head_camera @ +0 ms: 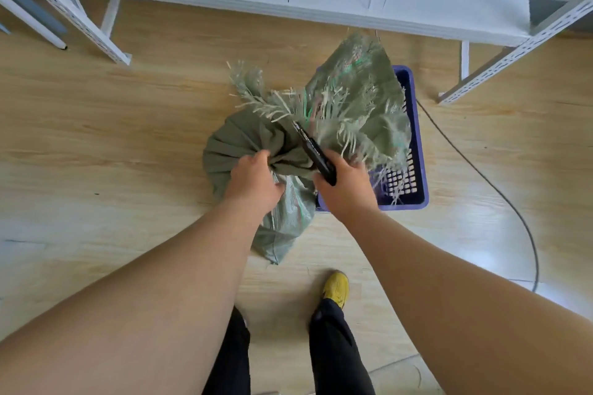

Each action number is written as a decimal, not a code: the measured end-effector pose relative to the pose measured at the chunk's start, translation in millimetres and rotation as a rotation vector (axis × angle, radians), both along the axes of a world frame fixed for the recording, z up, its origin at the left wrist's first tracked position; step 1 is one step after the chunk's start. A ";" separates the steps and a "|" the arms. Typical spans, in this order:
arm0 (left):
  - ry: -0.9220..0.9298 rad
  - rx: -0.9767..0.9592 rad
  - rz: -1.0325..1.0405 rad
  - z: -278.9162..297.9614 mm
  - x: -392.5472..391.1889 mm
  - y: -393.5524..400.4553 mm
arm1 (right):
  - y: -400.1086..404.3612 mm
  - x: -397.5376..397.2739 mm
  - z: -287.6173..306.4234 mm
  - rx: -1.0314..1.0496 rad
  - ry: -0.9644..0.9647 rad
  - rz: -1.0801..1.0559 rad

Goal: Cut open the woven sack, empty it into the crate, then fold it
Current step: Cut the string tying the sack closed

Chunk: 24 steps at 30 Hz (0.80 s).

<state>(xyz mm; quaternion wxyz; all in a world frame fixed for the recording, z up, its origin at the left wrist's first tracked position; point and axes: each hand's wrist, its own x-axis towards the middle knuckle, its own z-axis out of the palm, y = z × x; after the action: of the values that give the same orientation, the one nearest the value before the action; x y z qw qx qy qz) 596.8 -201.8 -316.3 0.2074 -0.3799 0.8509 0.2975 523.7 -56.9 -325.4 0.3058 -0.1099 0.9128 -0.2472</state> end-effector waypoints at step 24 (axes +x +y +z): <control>0.227 -0.123 -0.146 -269.2 -85.5 -91.6 | -154.8 -102.0 -220.4 -0.149 0.509 0.123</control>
<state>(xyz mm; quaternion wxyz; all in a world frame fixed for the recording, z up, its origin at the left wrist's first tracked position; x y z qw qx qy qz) 511.3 -293.4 -585.5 0.1071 -0.2929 0.9110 0.2700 421.7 -211.6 -545.8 0.0721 -0.2461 0.9312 -0.2590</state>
